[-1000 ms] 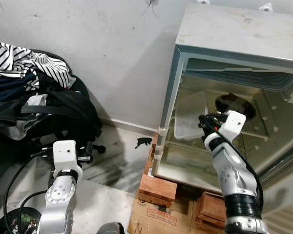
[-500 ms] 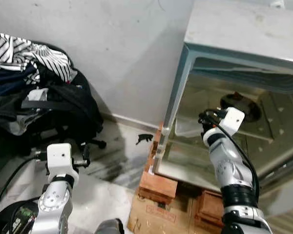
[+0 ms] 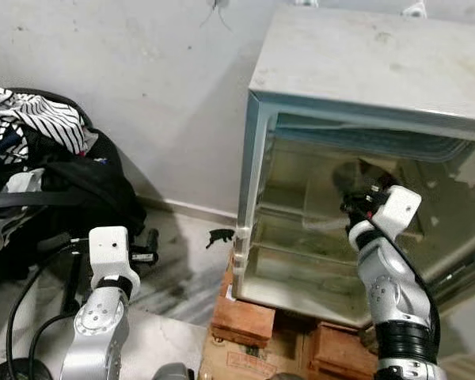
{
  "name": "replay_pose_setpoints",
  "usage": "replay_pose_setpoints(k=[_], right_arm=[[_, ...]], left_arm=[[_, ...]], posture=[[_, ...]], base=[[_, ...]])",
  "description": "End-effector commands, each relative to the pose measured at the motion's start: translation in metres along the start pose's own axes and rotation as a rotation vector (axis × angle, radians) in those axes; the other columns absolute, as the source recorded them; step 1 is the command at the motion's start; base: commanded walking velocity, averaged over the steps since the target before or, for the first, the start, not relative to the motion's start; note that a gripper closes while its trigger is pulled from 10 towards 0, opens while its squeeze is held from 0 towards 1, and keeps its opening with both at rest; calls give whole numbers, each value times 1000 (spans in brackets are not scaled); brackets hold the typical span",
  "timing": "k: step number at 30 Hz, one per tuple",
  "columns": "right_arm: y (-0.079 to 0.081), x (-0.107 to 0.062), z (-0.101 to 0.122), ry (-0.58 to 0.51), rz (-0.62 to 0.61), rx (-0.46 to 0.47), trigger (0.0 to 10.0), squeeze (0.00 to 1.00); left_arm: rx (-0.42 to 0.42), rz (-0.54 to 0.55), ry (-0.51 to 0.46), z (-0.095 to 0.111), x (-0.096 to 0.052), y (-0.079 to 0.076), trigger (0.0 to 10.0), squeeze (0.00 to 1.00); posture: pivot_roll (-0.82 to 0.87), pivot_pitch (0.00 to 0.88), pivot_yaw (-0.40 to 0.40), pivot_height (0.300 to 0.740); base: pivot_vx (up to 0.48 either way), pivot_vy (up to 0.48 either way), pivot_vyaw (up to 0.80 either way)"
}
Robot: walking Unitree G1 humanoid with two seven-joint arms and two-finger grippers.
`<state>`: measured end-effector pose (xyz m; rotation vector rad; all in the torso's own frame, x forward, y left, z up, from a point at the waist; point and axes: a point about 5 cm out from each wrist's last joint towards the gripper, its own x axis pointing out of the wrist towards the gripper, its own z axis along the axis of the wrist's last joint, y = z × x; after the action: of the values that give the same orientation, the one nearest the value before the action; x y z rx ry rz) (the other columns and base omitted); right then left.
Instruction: Restocking fridge
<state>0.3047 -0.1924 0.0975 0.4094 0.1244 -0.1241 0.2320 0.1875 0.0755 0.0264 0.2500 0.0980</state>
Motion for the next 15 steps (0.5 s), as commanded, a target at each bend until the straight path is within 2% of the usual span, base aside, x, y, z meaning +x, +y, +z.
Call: replay_pose_setpoints(k=[1, 7, 15], right_arm=[[-1, -3, -3, 18, -10, -4, 10000, 0], [0, -3, -7, 36, -14, 7, 10000, 0], [22, 11, -6, 41, 12, 69, 10000, 0]], left_arm=[[9, 17, 44, -7, -1, 3, 10000, 0], [2, 11, 35, -5, -1, 3, 10000, 0], [-1, 10, 26, 2, -10, 5, 10000, 0]], posture=[[36, 70, -33, 740], [43, 72, -33, 740], [85, 120, -43, 740]], base=[[0, 0, 0], [0, 0, 0], [0, 0, 0]])
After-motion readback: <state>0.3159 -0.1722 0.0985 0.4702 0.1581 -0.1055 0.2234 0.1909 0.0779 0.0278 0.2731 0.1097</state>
